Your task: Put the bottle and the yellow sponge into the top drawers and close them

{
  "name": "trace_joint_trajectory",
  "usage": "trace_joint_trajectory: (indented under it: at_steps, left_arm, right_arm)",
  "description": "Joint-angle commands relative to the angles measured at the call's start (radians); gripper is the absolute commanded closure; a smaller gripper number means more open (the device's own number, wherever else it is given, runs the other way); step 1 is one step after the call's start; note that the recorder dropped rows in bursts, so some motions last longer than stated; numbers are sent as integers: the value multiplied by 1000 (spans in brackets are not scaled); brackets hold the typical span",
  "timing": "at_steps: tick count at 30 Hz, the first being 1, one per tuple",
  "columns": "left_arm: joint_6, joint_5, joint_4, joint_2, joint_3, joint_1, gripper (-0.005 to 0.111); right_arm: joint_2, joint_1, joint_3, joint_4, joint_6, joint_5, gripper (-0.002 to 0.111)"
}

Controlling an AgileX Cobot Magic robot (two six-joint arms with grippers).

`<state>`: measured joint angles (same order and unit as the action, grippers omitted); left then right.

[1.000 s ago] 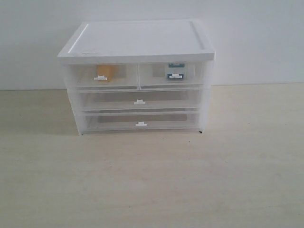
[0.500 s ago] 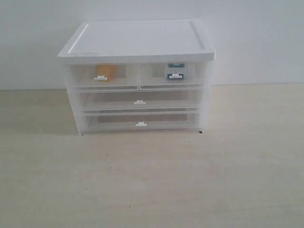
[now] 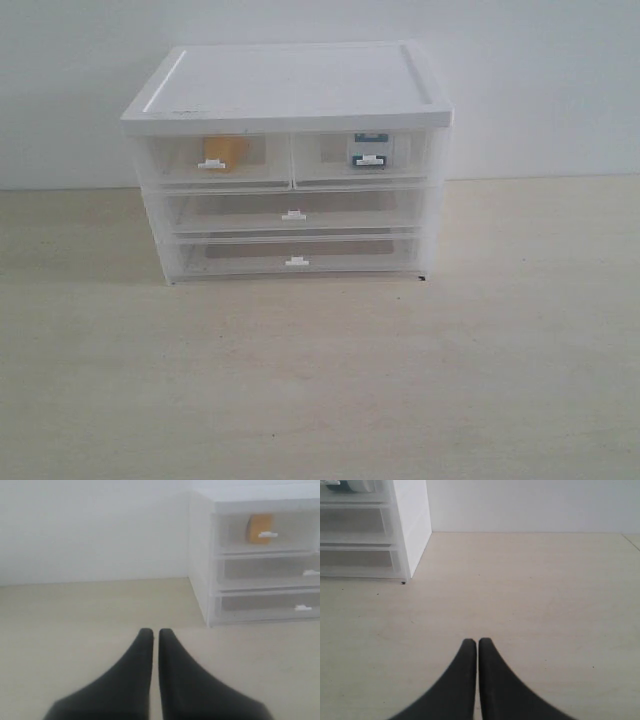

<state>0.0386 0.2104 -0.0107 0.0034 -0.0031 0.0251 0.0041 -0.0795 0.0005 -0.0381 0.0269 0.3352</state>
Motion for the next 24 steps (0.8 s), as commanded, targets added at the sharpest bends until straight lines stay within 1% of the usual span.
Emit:
trace_joint_trajectory:
  at_steps: [1, 10, 24]
  left_arm:
    - [23, 71, -14, -3, 3, -4, 103]
    - [4, 96, -9, -3, 3, -4, 103]
    - [8, 96, -9, -3, 3, -4, 103]
  right_arm:
    - [-4, -1, 0, 2, -4, -5, 108]
    - [-4, -1, 0, 2, -4, -5, 108]
    - [-4, -1, 0, 2, -4, -5, 108]
